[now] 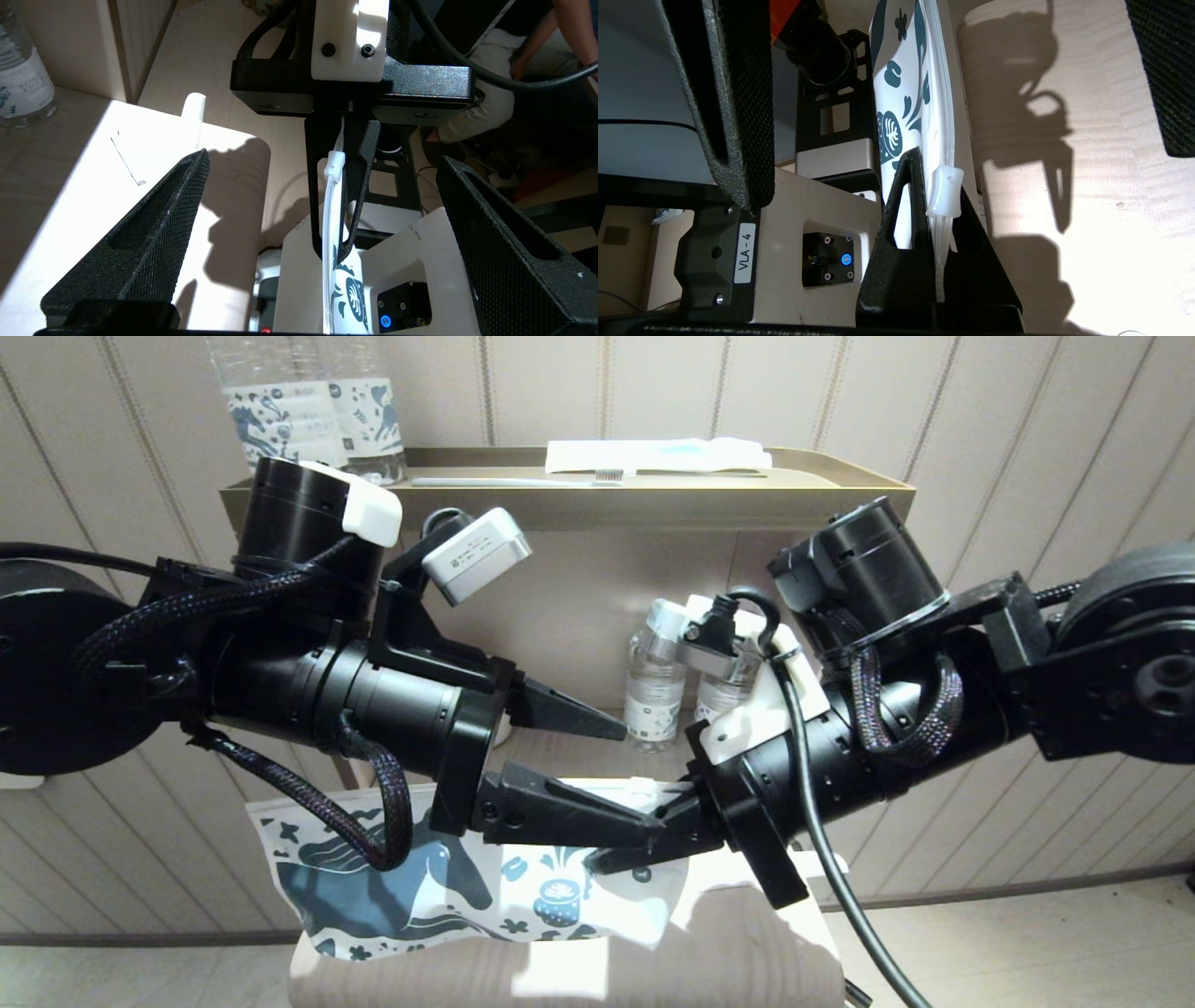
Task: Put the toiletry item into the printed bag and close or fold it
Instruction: Hand it to the other hand
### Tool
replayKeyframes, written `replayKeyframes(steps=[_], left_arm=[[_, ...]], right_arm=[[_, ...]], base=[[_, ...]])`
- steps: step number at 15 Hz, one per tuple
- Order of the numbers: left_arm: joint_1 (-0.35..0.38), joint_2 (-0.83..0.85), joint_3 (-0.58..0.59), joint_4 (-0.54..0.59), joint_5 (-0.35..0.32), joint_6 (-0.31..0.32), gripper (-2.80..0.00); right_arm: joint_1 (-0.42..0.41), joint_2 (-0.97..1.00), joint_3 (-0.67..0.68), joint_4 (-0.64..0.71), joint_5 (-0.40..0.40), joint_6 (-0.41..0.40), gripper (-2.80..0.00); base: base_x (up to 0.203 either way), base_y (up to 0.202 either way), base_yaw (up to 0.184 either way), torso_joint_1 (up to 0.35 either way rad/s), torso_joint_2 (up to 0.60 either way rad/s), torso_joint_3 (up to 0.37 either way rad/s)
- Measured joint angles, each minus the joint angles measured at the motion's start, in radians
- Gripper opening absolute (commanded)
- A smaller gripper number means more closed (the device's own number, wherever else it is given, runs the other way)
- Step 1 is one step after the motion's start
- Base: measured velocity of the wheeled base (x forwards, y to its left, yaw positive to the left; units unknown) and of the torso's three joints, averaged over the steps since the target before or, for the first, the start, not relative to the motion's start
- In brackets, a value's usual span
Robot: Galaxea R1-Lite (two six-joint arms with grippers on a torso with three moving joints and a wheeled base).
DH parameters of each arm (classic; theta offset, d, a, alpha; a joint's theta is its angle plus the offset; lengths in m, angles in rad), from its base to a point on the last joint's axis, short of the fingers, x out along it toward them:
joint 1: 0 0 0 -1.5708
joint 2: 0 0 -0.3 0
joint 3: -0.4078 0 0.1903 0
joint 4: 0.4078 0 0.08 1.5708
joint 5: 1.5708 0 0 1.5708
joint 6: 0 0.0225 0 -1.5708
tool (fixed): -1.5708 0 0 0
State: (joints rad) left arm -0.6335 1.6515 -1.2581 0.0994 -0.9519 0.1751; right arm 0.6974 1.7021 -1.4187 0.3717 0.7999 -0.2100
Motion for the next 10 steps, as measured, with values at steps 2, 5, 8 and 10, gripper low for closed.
replayKeyframes(steps=[2,5,8,10], left_arm=[[-0.002,0.000,0.000,0.000,0.000,-0.004,0.00],[-0.002,0.000,0.003,-0.011,0.000,-0.006,0.00],[-0.003,-0.001,0.014,-0.023,0.000,-0.006,-2.80],[-0.005,-0.005,0.016,-0.023,0.000,-0.008,-2.80]], right_arm=[[0.000,0.001,-0.002,-0.013,0.000,0.001,-2.80],[0.000,0.005,-0.010,-0.015,0.000,0.013,-2.80],[0.000,0.007,-0.012,-0.016,0.001,0.015,-2.80],[0.000,0.007,-0.014,-0.017,0.001,0.017,-2.80]], base=[[0.000,0.000,0.000,0.000,0.00,0.000],[0.000,0.000,0.000,0.000,0.00,0.000],[0.000,0.000,0.000,0.000,0.00,0.000],[0.000,0.000,0.000,0.000,0.00,0.000]])
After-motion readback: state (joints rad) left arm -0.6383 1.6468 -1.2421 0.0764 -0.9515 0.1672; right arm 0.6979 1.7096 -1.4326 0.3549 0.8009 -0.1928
